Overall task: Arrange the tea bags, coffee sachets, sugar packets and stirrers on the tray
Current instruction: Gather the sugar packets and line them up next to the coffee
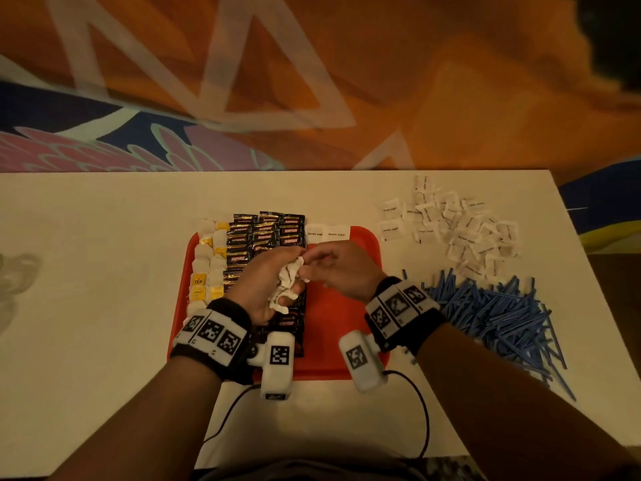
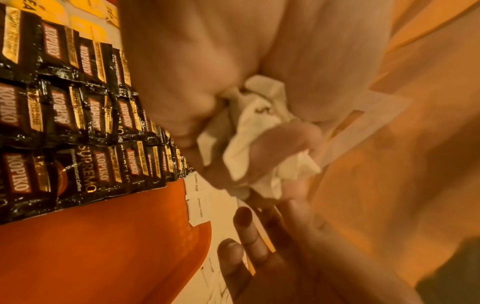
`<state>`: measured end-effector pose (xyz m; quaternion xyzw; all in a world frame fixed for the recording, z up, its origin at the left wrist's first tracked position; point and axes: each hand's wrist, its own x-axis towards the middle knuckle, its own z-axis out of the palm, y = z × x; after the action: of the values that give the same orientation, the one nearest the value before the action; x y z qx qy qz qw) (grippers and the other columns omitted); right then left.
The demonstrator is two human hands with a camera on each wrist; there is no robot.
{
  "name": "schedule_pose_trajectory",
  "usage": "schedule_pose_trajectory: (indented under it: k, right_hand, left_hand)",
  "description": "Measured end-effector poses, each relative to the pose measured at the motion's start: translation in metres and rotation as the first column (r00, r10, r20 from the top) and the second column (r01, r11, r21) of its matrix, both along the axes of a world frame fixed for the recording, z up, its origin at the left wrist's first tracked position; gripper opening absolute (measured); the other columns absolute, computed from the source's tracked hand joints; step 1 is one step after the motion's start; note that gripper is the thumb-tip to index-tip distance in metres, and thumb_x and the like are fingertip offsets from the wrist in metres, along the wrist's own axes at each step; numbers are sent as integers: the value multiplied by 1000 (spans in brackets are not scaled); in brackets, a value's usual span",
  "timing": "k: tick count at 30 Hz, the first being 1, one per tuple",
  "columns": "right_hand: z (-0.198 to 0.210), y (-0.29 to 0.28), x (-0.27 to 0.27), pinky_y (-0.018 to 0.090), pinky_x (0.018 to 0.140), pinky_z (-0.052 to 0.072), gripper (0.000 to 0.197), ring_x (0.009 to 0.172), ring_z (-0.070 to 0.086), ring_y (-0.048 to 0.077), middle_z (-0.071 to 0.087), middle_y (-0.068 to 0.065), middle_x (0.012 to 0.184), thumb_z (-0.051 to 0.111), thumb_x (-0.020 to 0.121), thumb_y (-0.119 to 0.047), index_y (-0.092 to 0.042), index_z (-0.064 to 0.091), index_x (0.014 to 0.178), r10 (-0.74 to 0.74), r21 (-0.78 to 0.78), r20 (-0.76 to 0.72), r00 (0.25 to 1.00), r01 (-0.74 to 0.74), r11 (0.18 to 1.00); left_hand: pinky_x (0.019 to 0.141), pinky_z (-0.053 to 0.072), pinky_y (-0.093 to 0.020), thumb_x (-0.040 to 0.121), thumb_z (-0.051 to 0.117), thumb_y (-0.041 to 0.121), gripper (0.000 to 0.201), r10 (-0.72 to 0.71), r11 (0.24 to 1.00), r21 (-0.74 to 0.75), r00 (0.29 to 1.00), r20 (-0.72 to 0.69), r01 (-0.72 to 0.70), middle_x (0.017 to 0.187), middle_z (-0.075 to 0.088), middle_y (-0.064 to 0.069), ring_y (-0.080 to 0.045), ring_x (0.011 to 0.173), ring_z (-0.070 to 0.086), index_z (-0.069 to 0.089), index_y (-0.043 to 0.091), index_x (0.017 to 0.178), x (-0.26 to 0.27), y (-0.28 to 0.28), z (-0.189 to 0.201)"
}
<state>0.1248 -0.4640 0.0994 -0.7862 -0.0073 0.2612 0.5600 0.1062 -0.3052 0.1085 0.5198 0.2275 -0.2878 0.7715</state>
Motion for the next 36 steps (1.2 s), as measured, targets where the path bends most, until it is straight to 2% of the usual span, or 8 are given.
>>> schedule_pose_trajectory:
  k: [5, 14, 20, 24, 27, 31, 33, 36]
  right_hand:
    - [9, -8, -13, 24, 59, 49, 8, 79, 62, 11, 69, 2, 88, 73, 84, -11, -19, 70, 84, -137, 123, -86, 987, 147, 981]
    - [19, -13, -23, 26, 60, 51, 5, 79, 63, 17, 69, 10, 86, 67, 88, -5, -9, 64, 87, -336, 216, -123, 934, 355, 909]
    - [26, -19, -24, 24, 59, 50, 8, 70, 65, 12, 70, 4, 85, 69, 89, -15, -14, 62, 86, -330, 156, -24, 944, 330, 931]
    - [29, -21, -24, 20, 53, 48, 13, 58, 63, 8, 66, 2, 71, 68, 90, -14, -3, 62, 92, -401, 183, 7, 916, 393, 901]
    - [28, -21, -28, 25, 57, 49, 21, 64, 63, 9, 68, 2, 76, 69, 90, -23, -4, 65, 96, -445, 206, -35, 895, 442, 873]
    - [27, -18, -32, 22, 57, 50, 12, 70, 66, 10, 73, 2, 84, 77, 83, -19, -17, 70, 92, -313, 184, -34, 949, 314, 931]
    - [27, -17, -29, 22, 56, 49, 8, 71, 65, 11, 73, 7, 86, 75, 83, -12, -15, 71, 90, -357, 176, -14, 934, 354, 919]
    - [29, -19, -23, 21, 60, 47, 8, 70, 62, 11, 71, 6, 82, 76, 82, -11, -9, 72, 89, -365, 102, 40, 930, 360, 927]
  left_hand:
    - [30, 27, -14, 102, 50, 25, 21, -62, 998, -24, 997, 48, 64, 67, 59, -7, -12, 42, 49, 61, 8, 106, -9, -8, 12]
    - [32, 33, -18, 78, 62, 50, 50, -78, 997, 20, 987, 144, 76, 68, 57, -6, -10, 46, 50, 66, 10, 107, -23, -14, 17]
    - [43, 42, -23, 81, 80, 36, 35, -67, 937, 348, 957, 282, -37, 82, 70, -5, -14, 58, 58, 72, 16, 110, -24, -19, 11]
    - [43, 38, -22, 87, 75, 36, 29, 97, 946, 280, 965, 243, -165, 72, 63, -4, -17, 56, 54, 71, 10, 100, -23, -19, 11]
    - [42, 37, -23, 91, 70, 33, 22, 133, 967, 188, 968, 213, -174, 72, 61, -3, -13, 54, 53, 71, 12, 96, -24, -20, 13]
    - [42, 37, -22, 92, 70, 25, 17, 86, 963, 228, 967, 240, -142, 73, 62, -3, -13, 54, 54, 70, 10, 101, -26, -19, 12]
    - [42, 39, -23, 93, 69, 17, 6, 47, 950, 287, 965, 260, -124, 74, 63, -2, -14, 54, 56, 69, 16, 99, -27, -17, 11]
    - [45, 48, -27, 92, 70, 18, 11, -147, 855, 518, 938, 315, -40, 83, 67, 2, -20, 63, 63, 67, 24, 101, -26, -10, 10]
